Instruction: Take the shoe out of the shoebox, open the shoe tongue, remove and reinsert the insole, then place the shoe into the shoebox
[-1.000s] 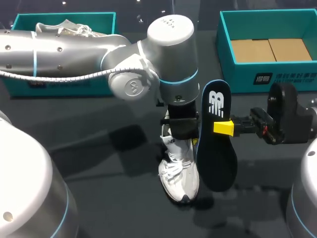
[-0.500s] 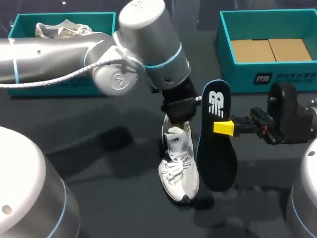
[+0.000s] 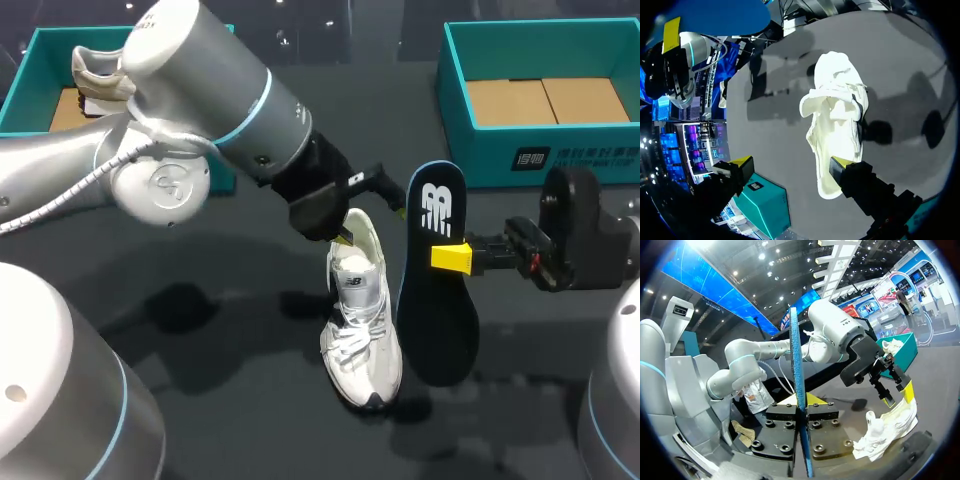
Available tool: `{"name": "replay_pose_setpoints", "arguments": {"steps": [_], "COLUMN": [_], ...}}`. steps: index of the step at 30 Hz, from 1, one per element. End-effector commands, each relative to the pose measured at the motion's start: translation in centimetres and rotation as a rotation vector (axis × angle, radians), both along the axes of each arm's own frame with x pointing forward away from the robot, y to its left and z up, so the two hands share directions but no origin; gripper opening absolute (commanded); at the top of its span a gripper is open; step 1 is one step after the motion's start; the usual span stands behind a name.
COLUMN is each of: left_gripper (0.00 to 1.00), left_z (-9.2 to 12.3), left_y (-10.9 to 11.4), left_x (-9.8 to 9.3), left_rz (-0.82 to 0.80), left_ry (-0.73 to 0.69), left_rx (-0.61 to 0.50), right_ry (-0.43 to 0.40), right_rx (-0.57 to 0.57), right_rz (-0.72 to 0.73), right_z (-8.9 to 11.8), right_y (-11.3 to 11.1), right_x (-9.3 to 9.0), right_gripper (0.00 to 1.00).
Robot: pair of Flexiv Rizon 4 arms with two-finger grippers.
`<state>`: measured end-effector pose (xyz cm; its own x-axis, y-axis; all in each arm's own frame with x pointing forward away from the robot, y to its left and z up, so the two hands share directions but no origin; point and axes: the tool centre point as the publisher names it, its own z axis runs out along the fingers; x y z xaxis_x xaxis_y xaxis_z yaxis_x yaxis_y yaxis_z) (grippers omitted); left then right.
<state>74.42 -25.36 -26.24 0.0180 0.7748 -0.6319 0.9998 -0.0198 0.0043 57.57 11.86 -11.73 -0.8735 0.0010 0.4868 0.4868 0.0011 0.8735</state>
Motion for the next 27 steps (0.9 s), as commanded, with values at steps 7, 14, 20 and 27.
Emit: {"name": "replay_pose_setpoints", "arguments": {"steps": [7,14,20,27], "left_gripper": [1.0,1.0,1.0,1.0], "left_z": [3.8,5.6,5.6,8.1], "left_y": [0.3,0.5,0.6,0.7], "left_x": [1.4,1.6,1.6,1.1], "left_rz": [0.011,-0.009,-0.021,-0.028], "left_ry": [0.029,0.018,0.015,0.015], "left_rx": [-0.465,-0.595,-0.623,-0.746], "right_ry": [0.0,0.0,0.0,0.0], "right_rx": [-0.002,-0.002,-0.002,-0.002], "right_rz": [-0.005,-0.005,-0.005,-0.005], "right_z": [0.0,0.0,0.0,0.0], "right_y": [0.1,0.1,0.1,0.1], "right_x": [-0.2,-0.2,-0.2,-0.2], "right_gripper": [0.0,0.0,0.0,0.0]}}
